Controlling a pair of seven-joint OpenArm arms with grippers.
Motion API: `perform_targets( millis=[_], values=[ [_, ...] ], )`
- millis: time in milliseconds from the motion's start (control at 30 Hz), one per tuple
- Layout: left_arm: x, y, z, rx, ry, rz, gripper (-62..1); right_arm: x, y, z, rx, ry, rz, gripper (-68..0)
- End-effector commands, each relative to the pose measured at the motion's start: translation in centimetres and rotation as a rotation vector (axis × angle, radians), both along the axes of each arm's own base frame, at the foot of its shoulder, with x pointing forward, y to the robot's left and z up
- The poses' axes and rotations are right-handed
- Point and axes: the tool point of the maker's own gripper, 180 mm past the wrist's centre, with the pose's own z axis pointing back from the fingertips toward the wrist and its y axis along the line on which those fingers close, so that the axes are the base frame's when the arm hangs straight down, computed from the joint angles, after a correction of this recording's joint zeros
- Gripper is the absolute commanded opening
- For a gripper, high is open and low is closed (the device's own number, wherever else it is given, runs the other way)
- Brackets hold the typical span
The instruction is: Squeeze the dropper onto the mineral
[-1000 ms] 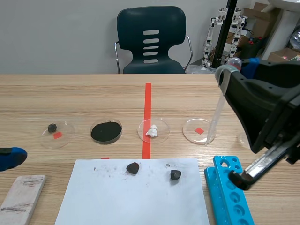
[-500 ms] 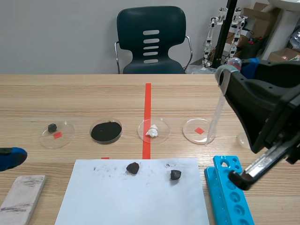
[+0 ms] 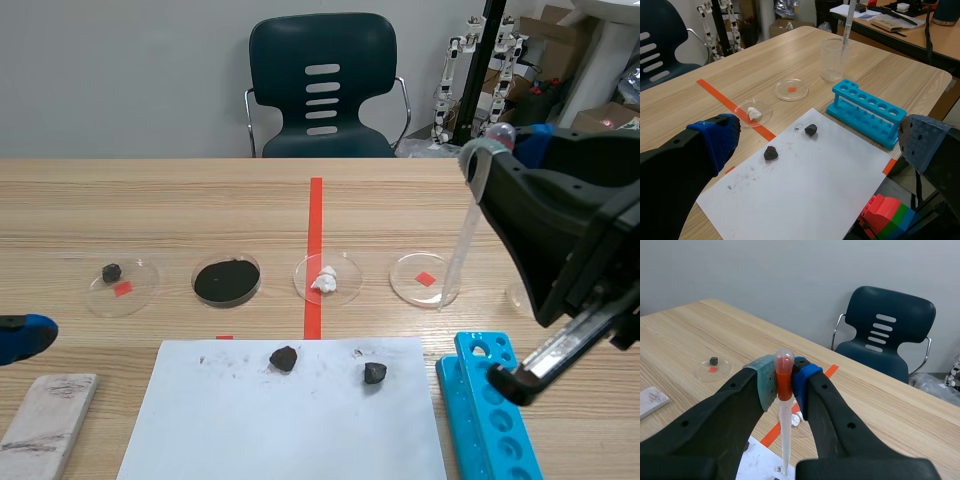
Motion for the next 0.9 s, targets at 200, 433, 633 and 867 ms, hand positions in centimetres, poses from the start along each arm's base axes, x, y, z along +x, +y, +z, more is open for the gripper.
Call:
perform_targets(
  millis=[200,433,633,867],
  values=[
    [0.3,0.1,0.7,-0.019,-0.023,0.009,1.4,0.3,-0.1,0.8,0.014,-0.036,-0.004,-60.0],
    [0.3,0.1,0.7,-0.019,-0.023,0.009,1.4,1.0,-0.2,1.4,0.003,-0.066,-0.008,-60.0],
    [0.3,0.1,0.7,-0.019,-0.023,0.009,1.4,2.2,-0.3,2.3,-0.017,-0.106,-0.016,-60.1],
    [0.3,0.1,0.7,-0.019,-0.023,0.009,1.4,4.5,-1.5,2.4,-0.026,-0.155,-0.053,-60.0]
  ],
)
